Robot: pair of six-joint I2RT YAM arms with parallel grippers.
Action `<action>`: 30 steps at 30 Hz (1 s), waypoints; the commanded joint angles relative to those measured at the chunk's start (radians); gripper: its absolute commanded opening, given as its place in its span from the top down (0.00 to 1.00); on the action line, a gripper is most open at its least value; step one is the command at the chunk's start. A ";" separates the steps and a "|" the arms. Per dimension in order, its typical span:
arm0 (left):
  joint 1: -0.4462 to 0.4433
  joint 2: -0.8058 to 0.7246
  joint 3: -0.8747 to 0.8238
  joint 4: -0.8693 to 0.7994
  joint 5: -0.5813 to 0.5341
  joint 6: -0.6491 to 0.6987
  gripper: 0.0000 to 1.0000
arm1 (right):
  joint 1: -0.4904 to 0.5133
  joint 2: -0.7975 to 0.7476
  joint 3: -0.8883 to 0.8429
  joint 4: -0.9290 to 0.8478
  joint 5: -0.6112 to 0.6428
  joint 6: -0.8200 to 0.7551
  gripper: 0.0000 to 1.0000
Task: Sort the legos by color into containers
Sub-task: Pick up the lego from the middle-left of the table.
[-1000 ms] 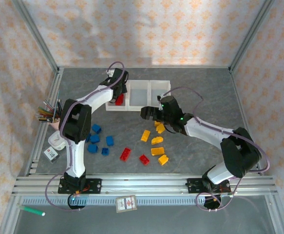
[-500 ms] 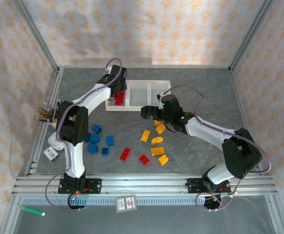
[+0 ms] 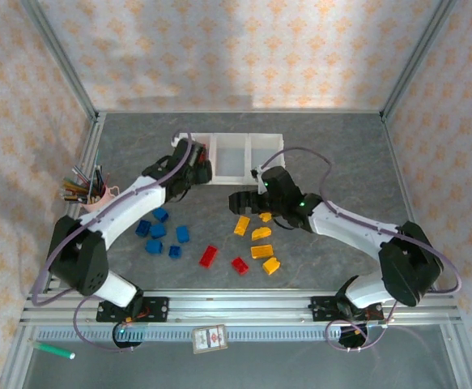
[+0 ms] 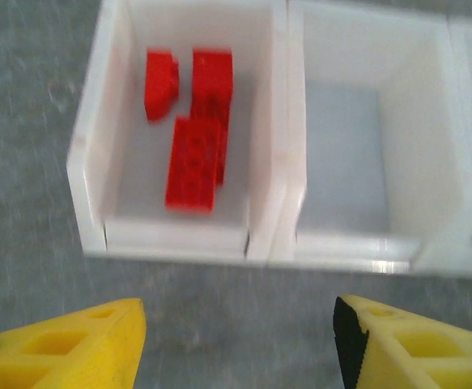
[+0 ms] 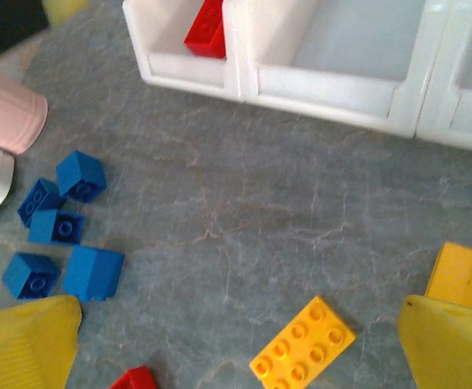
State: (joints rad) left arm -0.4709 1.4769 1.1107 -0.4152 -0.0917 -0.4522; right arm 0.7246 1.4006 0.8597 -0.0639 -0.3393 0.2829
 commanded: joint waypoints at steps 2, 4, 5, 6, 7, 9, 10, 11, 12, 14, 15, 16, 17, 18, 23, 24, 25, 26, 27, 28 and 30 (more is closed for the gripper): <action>-0.092 -0.101 -0.103 -0.115 -0.042 -0.076 0.31 | 0.026 -0.050 -0.071 -0.016 -0.021 -0.029 0.00; -0.137 -0.134 -0.151 -0.148 -0.044 -0.116 0.29 | 0.035 -0.066 -0.108 -0.004 -0.028 -0.031 0.00; -0.161 -0.151 -0.176 -0.164 -0.048 -0.129 0.29 | 0.037 -0.078 -0.129 0.006 -0.037 -0.031 0.00; -0.184 -0.168 -0.202 -0.174 -0.046 -0.175 0.29 | 0.039 -0.090 -0.152 0.019 -0.042 -0.027 0.00; -0.204 -0.183 -0.223 -0.177 -0.040 -0.191 0.29 | 0.041 -0.100 -0.171 0.029 -0.046 -0.026 0.00; -0.238 -0.211 -0.264 -0.181 -0.011 -0.224 0.28 | 0.041 -0.110 -0.202 0.040 -0.060 -0.027 0.01; -0.257 -0.220 -0.283 -0.183 0.007 -0.237 0.27 | 0.041 -0.114 -0.216 0.046 -0.065 -0.029 0.00; -0.277 -0.224 -0.298 -0.191 0.013 -0.251 0.27 | 0.041 -0.119 -0.232 0.053 -0.064 -0.026 0.00; -0.293 -0.228 -0.306 -0.200 0.012 -0.264 0.26 | 0.041 -0.122 -0.241 0.060 -0.058 -0.023 0.01; -0.327 -0.225 -0.323 -0.211 0.021 -0.287 0.25 | 0.041 -0.126 -0.260 0.072 -0.054 -0.010 0.00; -0.340 -0.224 -0.330 -0.211 0.027 -0.291 0.25 | 0.041 -0.125 -0.264 0.077 -0.056 -0.008 0.00; -0.354 -0.220 -0.336 -0.211 0.039 -0.295 0.24 | 0.041 -0.123 -0.267 0.081 -0.055 -0.005 0.00; -0.367 -0.216 -0.347 -0.201 0.062 -0.293 0.23 | 0.041 -0.121 -0.269 0.081 -0.052 -0.002 0.00; -0.379 -0.216 -0.358 -0.187 0.081 -0.292 0.23 | 0.040 -0.119 -0.269 0.081 -0.050 -0.001 0.00; -0.439 -0.186 -0.394 -0.169 0.110 -0.311 0.22 | 0.041 -0.131 -0.271 0.080 -0.026 -0.002 0.00; -0.445 -0.181 -0.399 -0.166 0.113 -0.313 0.21 | 0.040 -0.134 -0.272 0.079 -0.023 -0.002 0.00; -0.453 -0.178 -0.408 -0.152 0.121 -0.314 0.21 | 0.040 -0.137 -0.273 0.079 -0.019 -0.001 0.00; -0.458 -0.174 -0.420 -0.133 0.133 -0.316 0.21 | 0.041 -0.137 -0.273 0.080 -0.014 -0.002 0.00; -0.461 -0.168 -0.427 -0.118 0.144 -0.316 0.21 | 0.041 -0.138 -0.273 0.080 -0.011 -0.002 0.00; -0.466 -0.159 -0.431 -0.107 0.152 -0.316 0.21 | 0.041 -0.137 -0.272 0.079 -0.009 -0.001 0.00; -0.475 -0.139 -0.439 -0.097 0.147 -0.316 0.21 | 0.041 -0.134 -0.271 0.078 -0.007 0.002 0.00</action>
State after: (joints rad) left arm -0.9344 1.3170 0.6880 -0.5476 0.0383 -0.7490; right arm 0.7612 1.2854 0.5972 -0.0059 -0.3779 0.2760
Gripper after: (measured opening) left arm 0.791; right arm 0.996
